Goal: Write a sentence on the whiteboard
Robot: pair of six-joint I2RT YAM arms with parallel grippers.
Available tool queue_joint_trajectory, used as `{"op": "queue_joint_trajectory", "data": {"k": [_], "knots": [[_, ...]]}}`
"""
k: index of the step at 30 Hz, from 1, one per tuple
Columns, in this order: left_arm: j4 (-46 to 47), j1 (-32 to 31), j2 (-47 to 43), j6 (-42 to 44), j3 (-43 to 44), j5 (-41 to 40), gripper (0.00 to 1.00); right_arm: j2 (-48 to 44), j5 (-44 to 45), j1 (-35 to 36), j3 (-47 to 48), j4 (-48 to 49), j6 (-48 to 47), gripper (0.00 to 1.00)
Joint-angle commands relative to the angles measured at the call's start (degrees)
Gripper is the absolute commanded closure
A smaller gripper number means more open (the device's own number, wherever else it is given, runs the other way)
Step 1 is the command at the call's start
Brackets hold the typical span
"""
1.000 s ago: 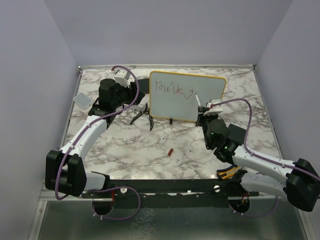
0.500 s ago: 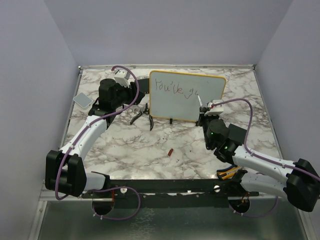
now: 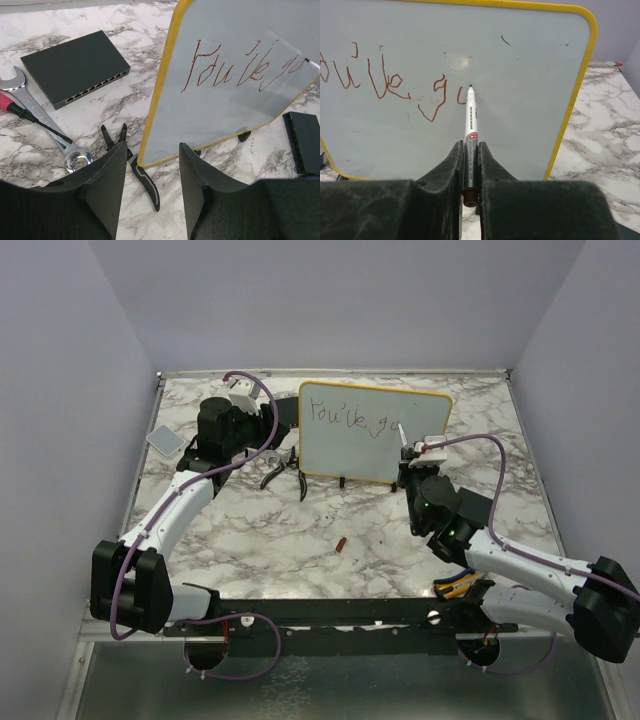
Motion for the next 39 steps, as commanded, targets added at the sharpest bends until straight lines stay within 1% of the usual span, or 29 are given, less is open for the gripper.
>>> {"op": "queue_joint_trajectory", "data": {"k": [1,13,19,23,28,39], "knots": [[0.7,0.5,-1.3,0.6,-0.4,-0.8,0.52,1.1,-1.3,-0.4,2.2,2.5,-1.3,1.00],[0.7,0.5,-1.5,0.7,-0.4,-0.8,0.52,1.6,-2.8,-0.4,2.2,-0.9,1.6,0.99],[0.7,0.5,-1.6,0.7,-0.4,-0.8,0.52,-2.6,-4.3,-0.3,1.2,-1.7,1.1,0.99],[0.7,0.4,-1.6,0.6,-0.4,-0.7,0.52,-4.9,-3.1,-0.3,0.5,-2.0,0.9,0.99],[0.8,0.4,-1.6,0.7,-0.5,-0.7,0.52,-3.5,-0.5,-0.4,0.4,-1.6,1.5,0.99],[0.7,0.5,-1.9,0.7,-0.5,-0.7,0.52,-1.1,1.4,-0.5,0.3,0.4,-0.1,0.99]]}}
